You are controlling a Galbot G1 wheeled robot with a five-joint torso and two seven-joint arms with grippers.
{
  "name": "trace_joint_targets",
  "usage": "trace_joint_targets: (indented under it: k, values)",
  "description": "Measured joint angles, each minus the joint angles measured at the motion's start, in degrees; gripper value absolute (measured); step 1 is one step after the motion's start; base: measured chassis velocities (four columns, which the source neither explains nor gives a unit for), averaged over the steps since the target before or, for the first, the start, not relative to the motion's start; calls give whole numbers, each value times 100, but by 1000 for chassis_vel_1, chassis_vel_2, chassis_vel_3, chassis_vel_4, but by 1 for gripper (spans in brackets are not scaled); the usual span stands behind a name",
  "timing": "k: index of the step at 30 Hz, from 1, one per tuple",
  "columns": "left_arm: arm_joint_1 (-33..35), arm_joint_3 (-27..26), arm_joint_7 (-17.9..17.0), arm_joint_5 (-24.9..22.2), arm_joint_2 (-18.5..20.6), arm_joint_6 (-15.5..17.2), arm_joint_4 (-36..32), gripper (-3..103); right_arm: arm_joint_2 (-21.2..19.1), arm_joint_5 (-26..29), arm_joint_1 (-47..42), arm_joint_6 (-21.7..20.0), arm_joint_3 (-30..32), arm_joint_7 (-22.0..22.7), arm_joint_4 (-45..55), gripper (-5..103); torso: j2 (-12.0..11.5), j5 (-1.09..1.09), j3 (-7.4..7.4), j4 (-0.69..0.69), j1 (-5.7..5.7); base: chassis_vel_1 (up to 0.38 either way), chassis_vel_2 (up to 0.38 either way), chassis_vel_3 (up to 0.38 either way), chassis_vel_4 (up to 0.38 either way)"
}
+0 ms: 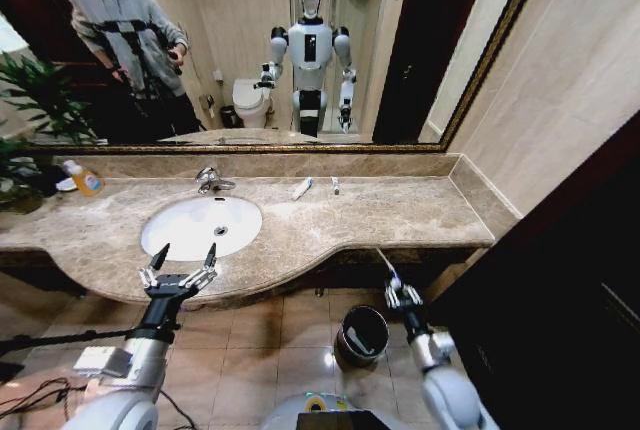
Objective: Pick up the trash from the sink and place it in the trash bin.
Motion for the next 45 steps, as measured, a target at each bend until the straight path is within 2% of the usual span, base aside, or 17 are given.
trace_joint_targets:
  k: [3, 5, 7, 9, 12, 14, 16, 22, 30, 40, 41, 44, 45]
  values:
    - [0, 0, 0, 0, 0, 0, 0, 100, 38, -370, 79, 308, -166, 2, -725, 31, 0, 0, 1, 0, 0, 0, 0, 0, 0]
    - [0, 0, 0, 0, 0, 0, 0, 100, 46, -488, 155, 374, -208, 2, -941, 31, 0, 0, 0, 0, 0, 0, 0, 0, 0]
    - [0, 0, 0, 0, 0, 0, 0, 100, 155, -886, 651, 585, -353, -23, -2049, 31, 0, 1, 1, 1, 0, 0, 0, 0, 0]
    - [0, 0, 0, 0, 0, 0, 0, 100, 176, -925, 793, 592, -394, -40, -2340, 31, 0, 1, 1, 1, 0, 0, 0, 0, 0]
    - [0, 0, 0, 0, 0, 0, 0, 100, 284, -1202, 1486, 520, -541, -224, -3676, 31, 0, 0, 1, 0, 1, 0, 0, 0, 0]
    - [0, 0, 0, 0, 0, 0, 0, 100, 316, -1300, 1646, 494, -546, -268, -3987, 31, -1, 2, 1, 2, 1, 0, 0, 0, 0]
    - [0, 0, 0, 0, 0, 0, 0, 100, 363, -1348, 2016, 279, -611, -489, -4646, 31, -1, 0, 1, 0, 2, 0, 0, 0, 0]
    - [0, 0, 0, 0, 0, 0, 0, 100, 542, -1534, 2582, 66, -681, -666, -5304, 31, -1, -1, 1, 1, 1, 0, 0, 0, 0]
    - [0, 0, 0, 0, 0, 0, 0, 100, 825, -1887, 3475, 173, -623, -618, -6351, 31, -1, 1, 1, 2, 2, 0, 0, 0, 0]
    - [0, 0, 0, 0, 0, 0, 0, 100, 743, -1804, 3707, 257, -577, -599, -6786, 31, -1, -1, 1, 0, 1, 0, 0, 0, 0]
    - [0, 0, 0, 0, 0, 0, 0, 100, 736, -1749, 3711, 270, -577, -600, -6808, 28, -1, 0, 1, 1, 1, 0, 0, 0, 0]
    - [0, 0, 0, 0, 0, 0, 0, 100, 719, -1669, 3717, 285, -576, -601, -6871, 42, -1, 0, 1, 1, 1, 0, 0, 0, 0]
    - [0, 0, 0, 0, 0, 0, 0, 100, 716, -1653, 3717, 288, -575, -602, -6878, 42, -1, 0, 1, 1, 1, 0, 0, 0, 0]
